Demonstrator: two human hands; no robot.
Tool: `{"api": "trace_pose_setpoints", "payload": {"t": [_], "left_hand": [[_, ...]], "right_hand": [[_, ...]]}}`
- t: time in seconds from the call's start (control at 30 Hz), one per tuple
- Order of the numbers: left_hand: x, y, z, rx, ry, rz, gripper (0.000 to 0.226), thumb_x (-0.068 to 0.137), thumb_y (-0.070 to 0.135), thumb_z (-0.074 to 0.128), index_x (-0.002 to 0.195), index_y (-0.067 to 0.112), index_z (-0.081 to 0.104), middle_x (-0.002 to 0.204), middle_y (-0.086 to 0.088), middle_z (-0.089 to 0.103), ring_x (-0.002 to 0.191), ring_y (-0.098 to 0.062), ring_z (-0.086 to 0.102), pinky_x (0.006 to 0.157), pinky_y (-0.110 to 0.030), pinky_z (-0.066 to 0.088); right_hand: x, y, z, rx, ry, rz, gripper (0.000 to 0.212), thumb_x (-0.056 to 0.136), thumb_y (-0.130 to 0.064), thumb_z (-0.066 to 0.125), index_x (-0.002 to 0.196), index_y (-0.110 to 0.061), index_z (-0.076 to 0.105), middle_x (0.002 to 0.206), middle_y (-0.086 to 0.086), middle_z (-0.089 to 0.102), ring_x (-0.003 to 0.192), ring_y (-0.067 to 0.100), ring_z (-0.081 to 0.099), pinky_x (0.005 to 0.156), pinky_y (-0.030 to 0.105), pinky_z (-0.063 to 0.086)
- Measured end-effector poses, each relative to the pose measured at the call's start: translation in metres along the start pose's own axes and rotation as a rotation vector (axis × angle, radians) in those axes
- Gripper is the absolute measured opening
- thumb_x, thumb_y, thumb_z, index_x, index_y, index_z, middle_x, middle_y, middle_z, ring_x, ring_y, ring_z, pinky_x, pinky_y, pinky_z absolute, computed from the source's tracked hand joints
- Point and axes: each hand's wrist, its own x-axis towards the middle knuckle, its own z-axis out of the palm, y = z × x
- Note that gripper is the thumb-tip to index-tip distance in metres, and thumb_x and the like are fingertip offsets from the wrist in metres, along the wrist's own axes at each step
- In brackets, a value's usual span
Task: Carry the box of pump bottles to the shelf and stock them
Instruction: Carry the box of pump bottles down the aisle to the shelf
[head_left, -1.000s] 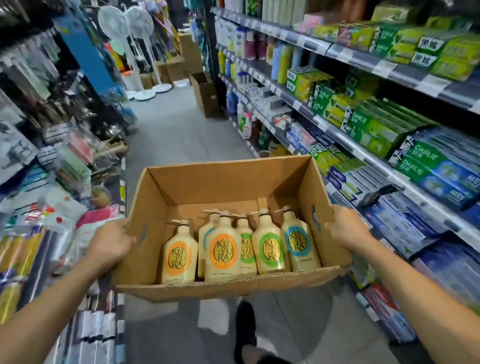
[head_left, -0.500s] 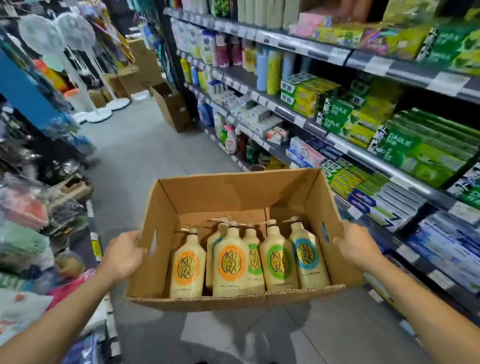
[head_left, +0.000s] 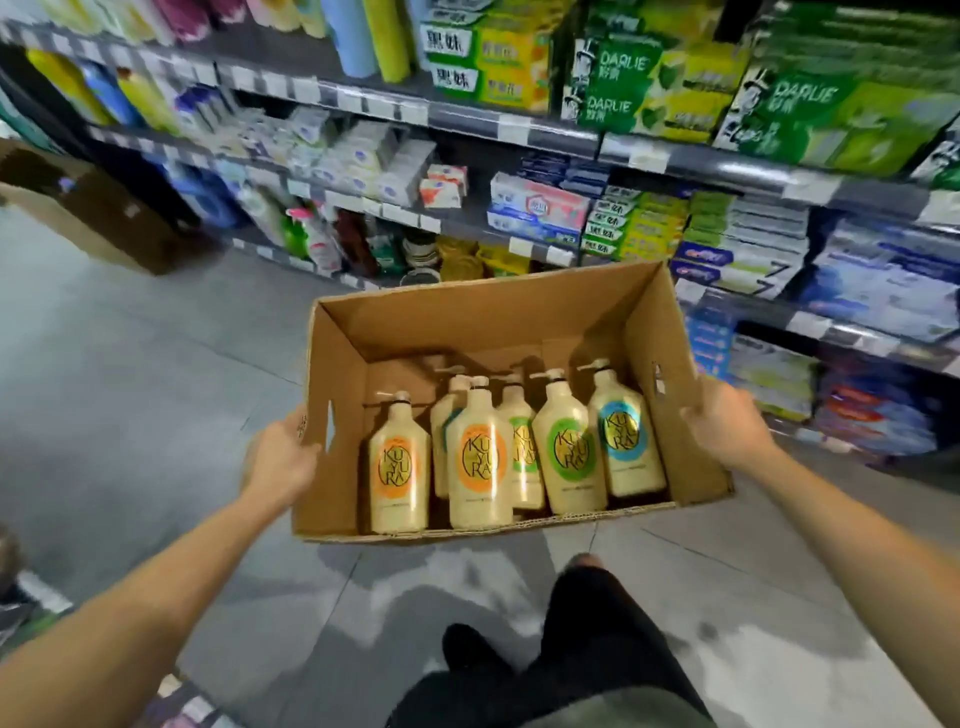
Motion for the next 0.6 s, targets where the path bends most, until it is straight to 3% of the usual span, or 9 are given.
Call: {"api": "trace_pose_setpoints", "payload": {"t": [0.07, 0.17, 0.3, 0.47, 0.6], "left_hand": [[0.034, 0.007, 0.009, 0.046, -0.029, 0.038, 0.040, 0.091, 0.005, 0.056, 0.127, 0.021, 0.061, 0.106, -0.014, 0.071, 0.087, -0.034, 0.063, 0.072, -0.036, 0.051], [0.070, 0.018, 0.032, 0.045, -0.114, 0.100, 0.036, 0.092, 0.000, 0.052, 0.124, 0.012, 0.060, 0.108, -0.013, 0.068, 0.087, -0.028, 0.057, 0.072, -0.032, 0.041], [0.121, 0.028, 0.074, 0.159, -0.172, 0.174, 0.029, 0.095, 0.008, 0.055, 0.123, 0.007, 0.058, 0.114, -0.018, 0.067, 0.098, -0.037, 0.062, 0.082, -0.044, 0.049], [0.188, 0.032, 0.143, 0.252, -0.217, 0.222, 0.025, 0.095, 0.002, 0.050, 0.118, 0.004, 0.060, 0.108, -0.022, 0.068, 0.095, -0.042, 0.064, 0.080, -0.044, 0.051], [0.239, 0.027, 0.206, 0.258, -0.280, 0.231, 0.033, 0.091, 0.000, 0.053, 0.123, 0.005, 0.058, 0.109, -0.023, 0.067, 0.099, -0.044, 0.064, 0.081, -0.045, 0.051]], "right_hand": [[0.003, 0.004, 0.023, 0.027, 0.006, 0.088, 0.023, 0.091, -0.008, 0.054, 0.112, 0.003, 0.057, 0.111, 0.031, 0.063, 0.107, 0.048, 0.057, 0.081, 0.043, 0.045], [0.021, 0.017, 0.053, 0.049, 0.006, 0.186, 0.026, 0.091, -0.008, 0.052, 0.115, 0.000, 0.055, 0.108, 0.031, 0.065, 0.106, 0.049, 0.057, 0.079, 0.046, 0.047], [0.043, 0.036, 0.092, 0.079, -0.008, 0.320, 0.026, 0.094, -0.013, 0.049, 0.115, -0.001, 0.055, 0.109, 0.029, 0.064, 0.107, 0.047, 0.056, 0.080, 0.045, 0.047], [0.076, 0.067, 0.156, 0.165, -0.044, 0.483, 0.030, 0.097, -0.011, 0.047, 0.126, -0.001, 0.051, 0.118, 0.028, 0.060, 0.111, 0.043, 0.055, 0.086, 0.041, 0.044], [0.103, 0.090, 0.215, 0.105, 0.011, 0.531, 0.027, 0.097, -0.009, 0.047, 0.121, 0.001, 0.054, 0.112, 0.028, 0.063, 0.101, 0.043, 0.060, 0.077, 0.038, 0.045]]}}
